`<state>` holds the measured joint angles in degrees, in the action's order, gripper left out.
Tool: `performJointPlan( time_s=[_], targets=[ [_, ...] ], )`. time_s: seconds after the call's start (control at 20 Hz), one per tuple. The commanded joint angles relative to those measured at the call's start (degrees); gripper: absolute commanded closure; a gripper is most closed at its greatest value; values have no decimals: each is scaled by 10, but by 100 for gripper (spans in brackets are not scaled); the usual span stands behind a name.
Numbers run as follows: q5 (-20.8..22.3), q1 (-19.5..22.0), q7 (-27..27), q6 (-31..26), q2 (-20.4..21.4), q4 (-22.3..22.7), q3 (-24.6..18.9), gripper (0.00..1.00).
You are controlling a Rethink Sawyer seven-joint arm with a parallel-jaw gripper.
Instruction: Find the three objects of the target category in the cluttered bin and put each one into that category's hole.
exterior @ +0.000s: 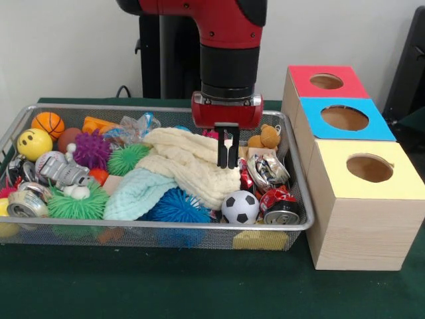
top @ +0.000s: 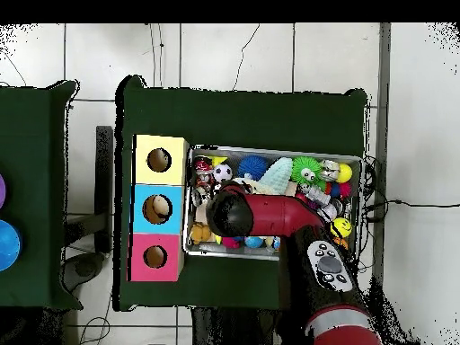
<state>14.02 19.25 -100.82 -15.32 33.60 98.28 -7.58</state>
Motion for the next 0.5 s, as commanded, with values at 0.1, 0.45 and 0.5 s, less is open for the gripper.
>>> performJointPlan(
  time_s=[0.1, 0.45, 0.5],
  targets=[
    [34, 1, -12, 16, -58, -19, -48, 100],
    [39, 6, 1, 11, -82, -48, -52, 100],
    [39, 10, 6, 4, -88, -54, -57, 100]
  ],
)
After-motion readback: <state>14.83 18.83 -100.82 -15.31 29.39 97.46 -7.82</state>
